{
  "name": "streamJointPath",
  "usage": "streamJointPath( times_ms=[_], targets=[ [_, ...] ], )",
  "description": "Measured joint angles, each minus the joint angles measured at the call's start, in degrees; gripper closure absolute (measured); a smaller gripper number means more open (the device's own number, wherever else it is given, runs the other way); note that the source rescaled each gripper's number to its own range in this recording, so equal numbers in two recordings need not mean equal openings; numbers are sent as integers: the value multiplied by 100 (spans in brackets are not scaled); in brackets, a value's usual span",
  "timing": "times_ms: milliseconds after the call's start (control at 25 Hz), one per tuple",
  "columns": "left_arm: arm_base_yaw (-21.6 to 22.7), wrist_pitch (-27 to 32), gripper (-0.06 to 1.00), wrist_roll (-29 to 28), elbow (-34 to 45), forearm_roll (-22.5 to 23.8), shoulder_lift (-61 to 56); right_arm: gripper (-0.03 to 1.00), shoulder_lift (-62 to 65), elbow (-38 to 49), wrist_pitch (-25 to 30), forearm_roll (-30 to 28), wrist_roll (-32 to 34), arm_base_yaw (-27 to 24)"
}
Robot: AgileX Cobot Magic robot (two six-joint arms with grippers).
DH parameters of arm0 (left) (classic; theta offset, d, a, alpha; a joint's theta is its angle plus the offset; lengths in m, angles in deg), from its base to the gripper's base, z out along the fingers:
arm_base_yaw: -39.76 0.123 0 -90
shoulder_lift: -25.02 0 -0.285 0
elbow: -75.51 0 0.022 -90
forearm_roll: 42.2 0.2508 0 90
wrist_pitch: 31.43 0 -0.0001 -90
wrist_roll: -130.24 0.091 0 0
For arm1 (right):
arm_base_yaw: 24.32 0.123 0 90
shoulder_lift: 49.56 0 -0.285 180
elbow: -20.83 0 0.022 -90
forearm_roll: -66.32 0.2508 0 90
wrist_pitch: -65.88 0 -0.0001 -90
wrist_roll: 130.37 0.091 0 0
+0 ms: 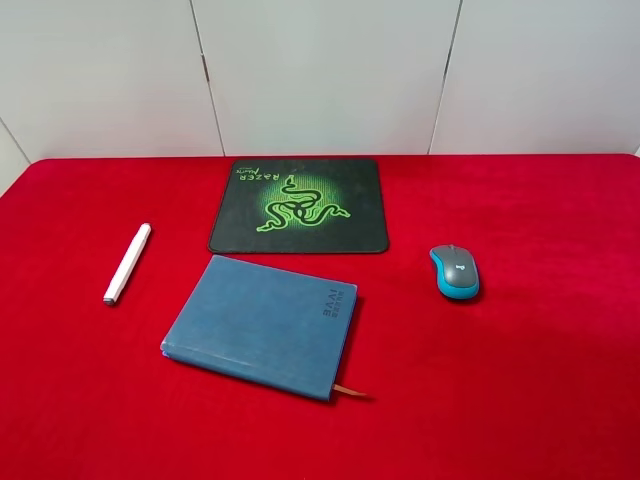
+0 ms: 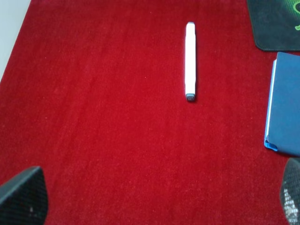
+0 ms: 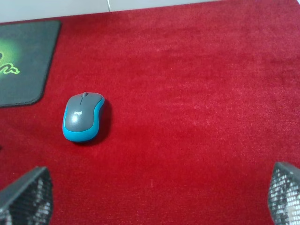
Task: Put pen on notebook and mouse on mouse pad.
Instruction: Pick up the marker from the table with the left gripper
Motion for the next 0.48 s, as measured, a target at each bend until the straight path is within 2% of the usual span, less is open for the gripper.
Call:
streamJointPath(
  times_ms=[480],
  targets=[
    [0,0,-5,0,0,0,0,-3,0,0,0,0,0,0]
  ],
)
